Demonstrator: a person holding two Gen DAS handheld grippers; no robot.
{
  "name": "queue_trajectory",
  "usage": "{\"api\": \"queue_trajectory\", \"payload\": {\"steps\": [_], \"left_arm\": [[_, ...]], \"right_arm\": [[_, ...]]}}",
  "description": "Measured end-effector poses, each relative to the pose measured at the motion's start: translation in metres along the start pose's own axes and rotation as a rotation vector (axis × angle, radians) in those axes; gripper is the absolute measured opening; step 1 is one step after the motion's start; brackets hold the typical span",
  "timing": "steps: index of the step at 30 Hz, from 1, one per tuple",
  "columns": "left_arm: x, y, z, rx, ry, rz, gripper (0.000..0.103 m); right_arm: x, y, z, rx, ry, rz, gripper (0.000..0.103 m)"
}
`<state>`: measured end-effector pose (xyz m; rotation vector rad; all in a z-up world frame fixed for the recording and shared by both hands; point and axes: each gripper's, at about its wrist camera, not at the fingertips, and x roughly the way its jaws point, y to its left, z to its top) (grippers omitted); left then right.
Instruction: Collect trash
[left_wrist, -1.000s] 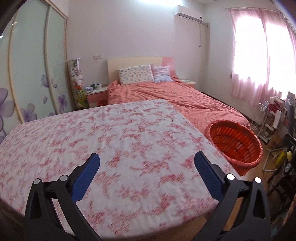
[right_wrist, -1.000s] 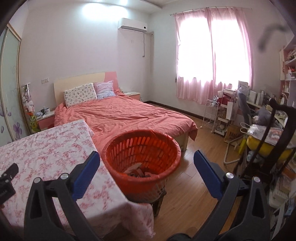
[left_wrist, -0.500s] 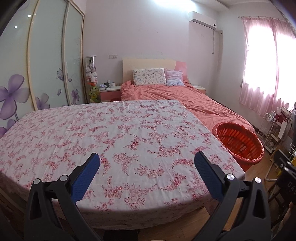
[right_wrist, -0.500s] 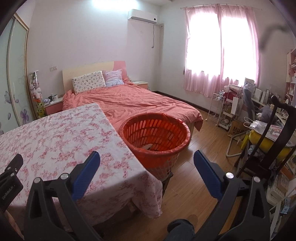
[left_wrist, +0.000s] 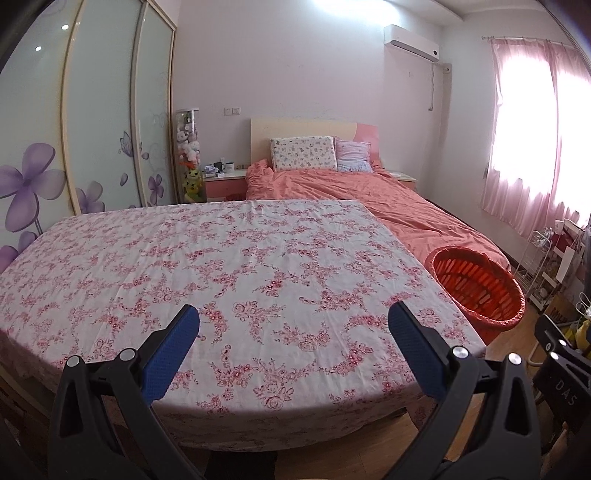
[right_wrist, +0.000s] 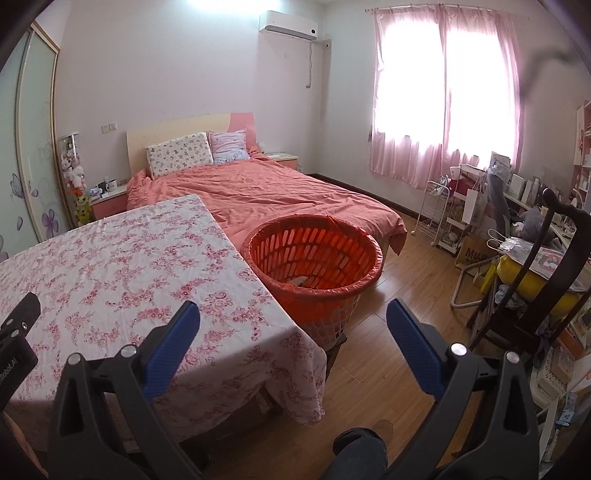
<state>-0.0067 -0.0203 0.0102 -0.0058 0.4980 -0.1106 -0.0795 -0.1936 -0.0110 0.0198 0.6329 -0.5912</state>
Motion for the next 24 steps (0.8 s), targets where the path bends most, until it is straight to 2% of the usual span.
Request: {"api": "queue_trajectory", "payload": {"steps": [24], "left_arm": [[-0.0085,-0.0046,0.0059,0.035,-0.035,0.038,0.101]], "right_arm": [[-0.0080,-0.0011,0.0047,-0.003,-0.008,0.004,0.099]]}}
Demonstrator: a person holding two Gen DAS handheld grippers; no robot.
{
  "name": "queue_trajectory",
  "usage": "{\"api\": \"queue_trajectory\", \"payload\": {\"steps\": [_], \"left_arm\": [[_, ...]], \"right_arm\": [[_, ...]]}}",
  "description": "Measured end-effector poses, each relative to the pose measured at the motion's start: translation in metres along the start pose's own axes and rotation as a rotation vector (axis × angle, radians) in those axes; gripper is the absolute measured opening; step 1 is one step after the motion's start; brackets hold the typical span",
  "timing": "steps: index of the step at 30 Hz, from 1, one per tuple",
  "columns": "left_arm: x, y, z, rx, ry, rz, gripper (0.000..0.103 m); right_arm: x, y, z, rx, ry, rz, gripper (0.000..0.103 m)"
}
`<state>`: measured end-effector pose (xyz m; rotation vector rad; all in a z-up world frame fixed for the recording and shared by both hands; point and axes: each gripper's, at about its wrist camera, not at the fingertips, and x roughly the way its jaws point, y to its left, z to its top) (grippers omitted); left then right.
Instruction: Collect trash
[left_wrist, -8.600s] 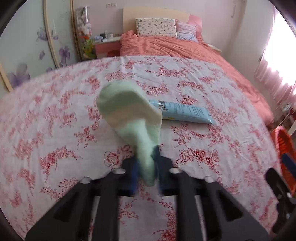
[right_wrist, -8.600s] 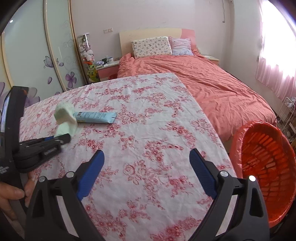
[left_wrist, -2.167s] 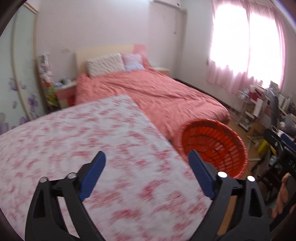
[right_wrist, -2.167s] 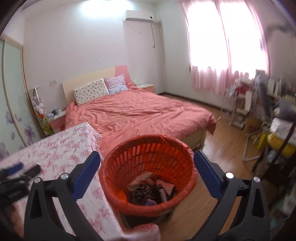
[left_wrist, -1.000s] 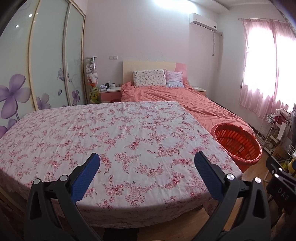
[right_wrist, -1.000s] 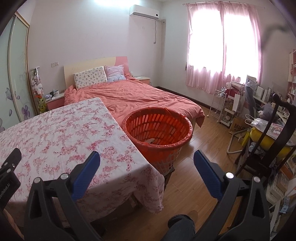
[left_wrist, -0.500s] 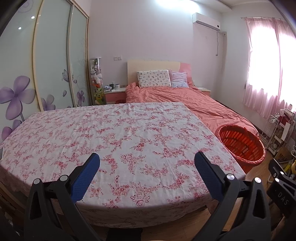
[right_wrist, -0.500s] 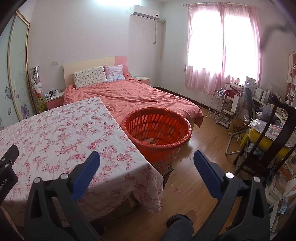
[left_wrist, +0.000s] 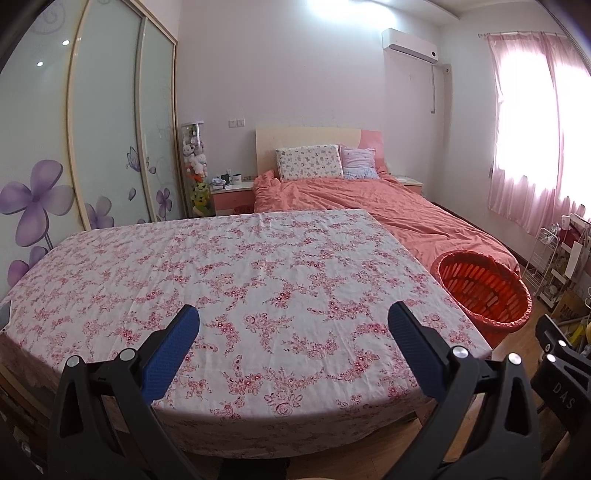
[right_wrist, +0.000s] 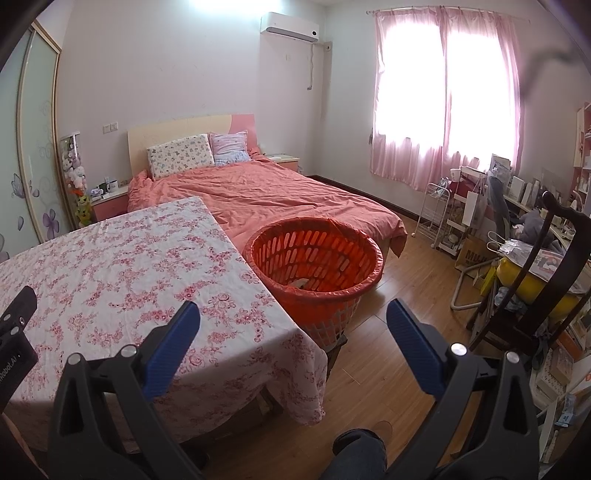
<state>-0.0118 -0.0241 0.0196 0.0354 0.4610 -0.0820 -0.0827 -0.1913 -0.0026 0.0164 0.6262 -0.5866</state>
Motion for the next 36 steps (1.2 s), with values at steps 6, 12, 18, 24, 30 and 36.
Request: {"api": "queue_trajectory", "payload": {"steps": [6,12,18,24,30,36], "left_arm": [[0.0012,0.0008,0.0002,-0.007,0.005,0.001,0.101],[0.0015,0.0007,-0.0002,-0.007,0.006,0.002,0.101],[0.0019,0.0009,0.0000,-0.009,0.008,0.001,0.101],[0.0020,0.0015,-0.0005,-0.008,0.008,0.001,0.101],[0.0022,0.0015,-0.0007,-0.009,0.010,0.001,0.101],[0.0027,0.0017,-0.0009,-0.010,0.012,0.000,0.101]], "right_arm": [[-0.0007,-0.0001,0.0005,-0.002,-0.001,-0.001,0.099],[0.0001,0.0003,-0.0001,0.000,-0.001,0.000,0.099],[0.0003,0.0002,-0.0001,-0.001,-0.001,0.000,0.099],[0.0004,0.0003,-0.0002,-0.001,-0.001,-0.001,0.099],[-0.0001,0.0000,0.0034,0.000,-0.003,-0.003,0.099],[0.0000,0.0000,0.0032,-0.001,-0.003,-0.003,0.099]]}}
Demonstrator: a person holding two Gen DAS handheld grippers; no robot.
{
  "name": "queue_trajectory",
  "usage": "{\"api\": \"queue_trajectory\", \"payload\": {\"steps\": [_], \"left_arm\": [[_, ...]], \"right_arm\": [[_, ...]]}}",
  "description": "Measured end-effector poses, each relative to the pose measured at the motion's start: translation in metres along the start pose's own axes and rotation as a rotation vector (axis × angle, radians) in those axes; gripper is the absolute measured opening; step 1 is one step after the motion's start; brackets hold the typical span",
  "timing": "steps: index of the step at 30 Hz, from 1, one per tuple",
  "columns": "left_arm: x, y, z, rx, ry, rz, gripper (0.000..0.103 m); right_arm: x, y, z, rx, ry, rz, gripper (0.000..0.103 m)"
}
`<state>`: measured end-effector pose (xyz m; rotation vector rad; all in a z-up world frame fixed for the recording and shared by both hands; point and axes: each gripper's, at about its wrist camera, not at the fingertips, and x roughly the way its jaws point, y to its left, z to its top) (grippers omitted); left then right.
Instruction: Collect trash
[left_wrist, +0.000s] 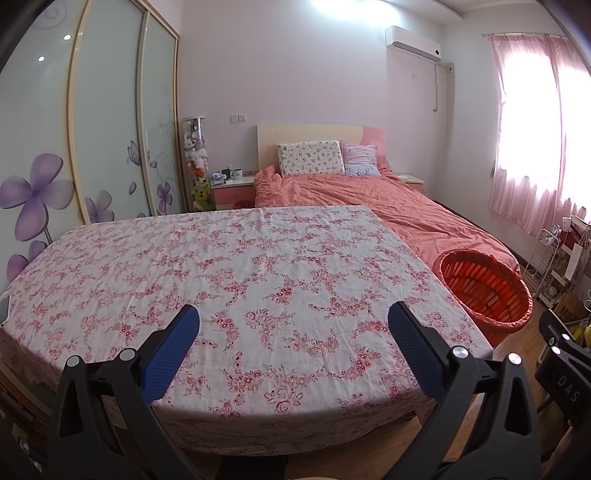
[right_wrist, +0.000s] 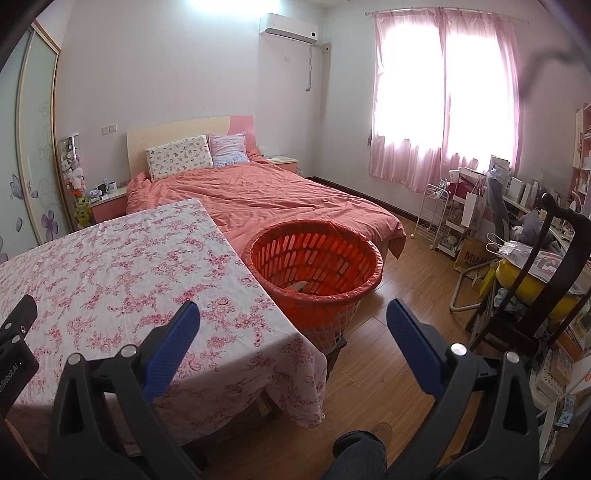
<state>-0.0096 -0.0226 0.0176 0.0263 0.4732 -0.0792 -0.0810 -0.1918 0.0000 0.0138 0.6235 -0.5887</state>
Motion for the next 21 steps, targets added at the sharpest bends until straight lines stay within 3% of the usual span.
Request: {"api": "queue_trajectory", "payload": {"steps": [21], "left_arm": [[0.0014,-0.0005,-0.0029,-0.002,0.007,-0.001,0.101]], "right_arm": [[0.0006,0.0006,-0.0009,0.000,0.000,-0.001,0.099]]}}
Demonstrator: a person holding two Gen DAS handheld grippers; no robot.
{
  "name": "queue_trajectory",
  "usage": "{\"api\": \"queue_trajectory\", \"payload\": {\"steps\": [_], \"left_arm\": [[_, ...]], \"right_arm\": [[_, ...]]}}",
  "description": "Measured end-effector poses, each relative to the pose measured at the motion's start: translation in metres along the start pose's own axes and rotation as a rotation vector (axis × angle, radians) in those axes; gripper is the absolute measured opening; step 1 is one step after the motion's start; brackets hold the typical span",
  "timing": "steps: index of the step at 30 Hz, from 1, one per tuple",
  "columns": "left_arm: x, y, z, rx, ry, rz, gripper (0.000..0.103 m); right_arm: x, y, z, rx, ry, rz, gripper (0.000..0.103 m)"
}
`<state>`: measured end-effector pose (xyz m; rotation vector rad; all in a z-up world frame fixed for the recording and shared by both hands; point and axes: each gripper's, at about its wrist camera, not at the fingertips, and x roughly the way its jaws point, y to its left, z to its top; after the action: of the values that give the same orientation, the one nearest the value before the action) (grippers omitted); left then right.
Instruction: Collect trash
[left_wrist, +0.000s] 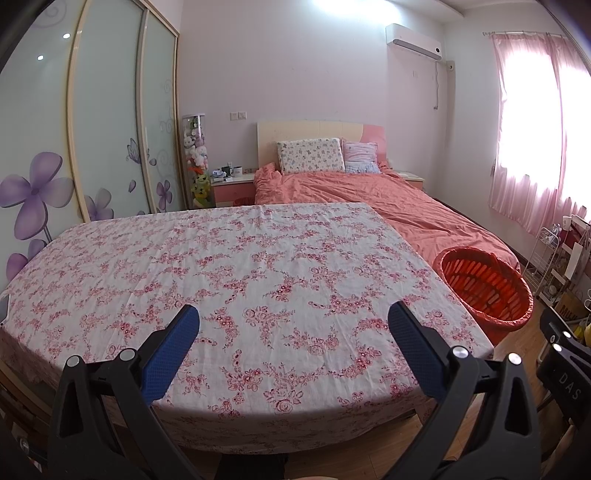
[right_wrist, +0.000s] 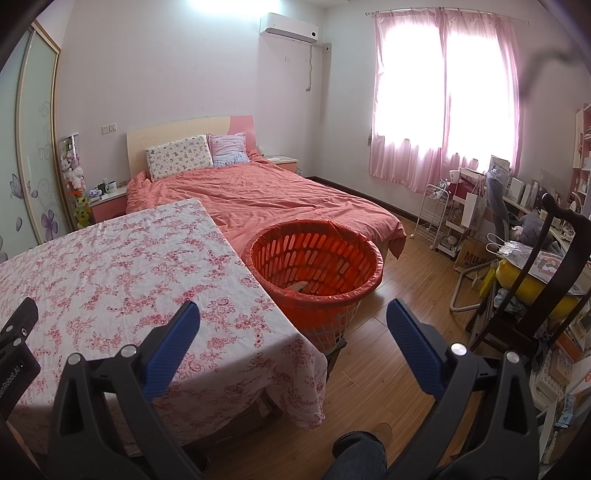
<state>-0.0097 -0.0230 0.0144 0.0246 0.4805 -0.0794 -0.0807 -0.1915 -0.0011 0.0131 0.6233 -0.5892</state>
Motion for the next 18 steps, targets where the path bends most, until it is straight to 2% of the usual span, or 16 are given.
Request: {"api": "queue_trajectory", "payload": {"steps": [18], "left_arm": [[0.0016,0.0010,-0.0043,-0.004,0.006,0.003,0.101]], "right_arm": [[0.0003,0.0003,-0.0002,0.000,0.000,0.000,0.099]]}}
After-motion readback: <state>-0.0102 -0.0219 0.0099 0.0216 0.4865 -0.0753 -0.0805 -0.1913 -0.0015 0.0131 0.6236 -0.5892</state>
